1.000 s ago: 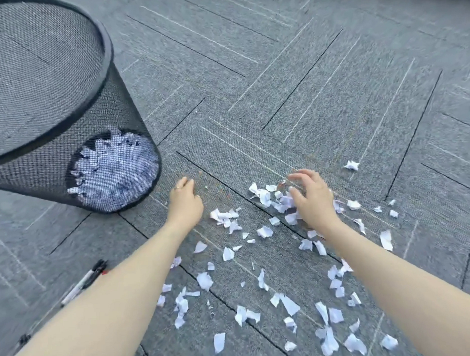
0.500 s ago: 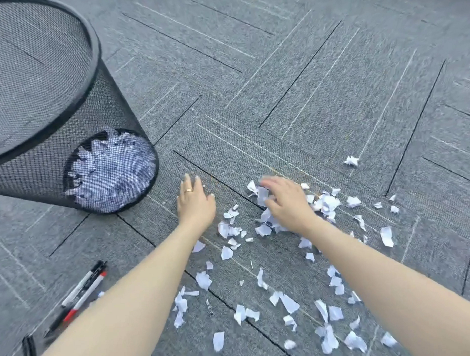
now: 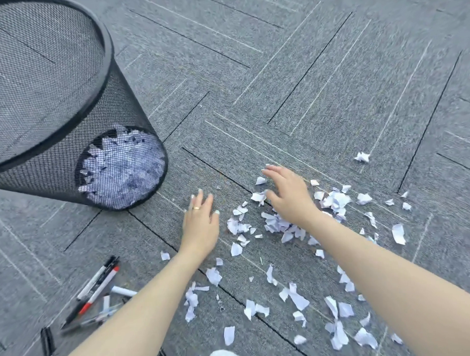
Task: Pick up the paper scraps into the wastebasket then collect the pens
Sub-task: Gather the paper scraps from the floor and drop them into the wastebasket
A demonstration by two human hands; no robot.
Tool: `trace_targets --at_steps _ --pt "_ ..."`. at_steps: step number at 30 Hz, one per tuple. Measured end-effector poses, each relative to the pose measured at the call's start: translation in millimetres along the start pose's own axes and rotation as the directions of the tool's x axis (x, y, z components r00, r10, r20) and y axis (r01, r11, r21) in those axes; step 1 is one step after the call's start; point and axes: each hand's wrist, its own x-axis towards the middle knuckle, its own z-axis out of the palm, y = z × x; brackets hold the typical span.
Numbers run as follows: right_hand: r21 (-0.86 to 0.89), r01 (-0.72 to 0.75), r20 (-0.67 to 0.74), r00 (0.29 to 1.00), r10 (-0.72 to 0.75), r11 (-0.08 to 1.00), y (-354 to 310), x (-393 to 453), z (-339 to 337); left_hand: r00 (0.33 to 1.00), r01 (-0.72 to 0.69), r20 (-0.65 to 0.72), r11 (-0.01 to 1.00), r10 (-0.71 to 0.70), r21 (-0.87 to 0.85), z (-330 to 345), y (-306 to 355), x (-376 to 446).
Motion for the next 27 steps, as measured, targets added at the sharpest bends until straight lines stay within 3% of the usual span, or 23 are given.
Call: trace_targets --at_steps 4,7,9,11,14,16,18,21,24,27 --pt "-0.037 0.116 0.117 0.987 -0.111 0.993 -12.0 -14.5 11.2 0.944 -0.267 0.176 0.960 0.278 -0.082 10.2 7.5 -37.4" --pt "0.106 0.109 -0.101 0.990 -0.098 0.988 -7.7 -39.6 9.3 0.950 -0.282 0.086 0.944 0.299 -0.170 6.4 14.7 -40.3" --pt "0.152 0.028 -0.310 0.950 0.021 0.988 4.5 -43.4 1.1 0.957 -0.279 0.059 0.956 0.285 -0.095 6.6 24.5 -24.7" --pt "0.109 -0.144 -0.397 0.901 0.176 0.984 23.0 -39.6 -9.8 0.954 -0.273 0.150 0.958 0.259 0.081 9.8 39.0 -7.3" --pt "0.063 -0.433 -0.271 0.860 0.433 0.899 49.8 -37.8 -20.3 0.923 -0.274 0.325 0.945 0.205 0.181 20.6 63.5 4.7" --pt "0.050 -0.482 -0.166 0.860 0.483 0.875 57.0 -43.3 -19.6 0.902 -0.265 0.387 0.952 0.190 0.150 34.5 76.3 -0.4" --pt "0.008 -0.422 -0.087 0.903 0.421 0.907 54.3 -52.6 -9.5 0.894 -0.311 0.396 0.925 0.207 0.217 49.4 78.9 -13.5" --pt "-0.119 -0.246 -0.082 0.968 0.237 0.962 46.9 -70.9 8.5 0.888 -0.422 0.349 0.833 0.300 0.357 65.0 68.4 -31.8" --pt "-0.226 -0.137 -0.170 0.980 0.100 0.964 42.2 -87.5 24.1 0.857 -0.516 0.246 0.762 0.454 0.391 66.3 48.8 -42.6" --pt "-0.255 -0.062 -0.203 0.979 0.009 0.965 39.5 -89.3 28.8 0.832 -0.551 0.210 0.717 0.514 0.428 60.9 37.8 -41.7"
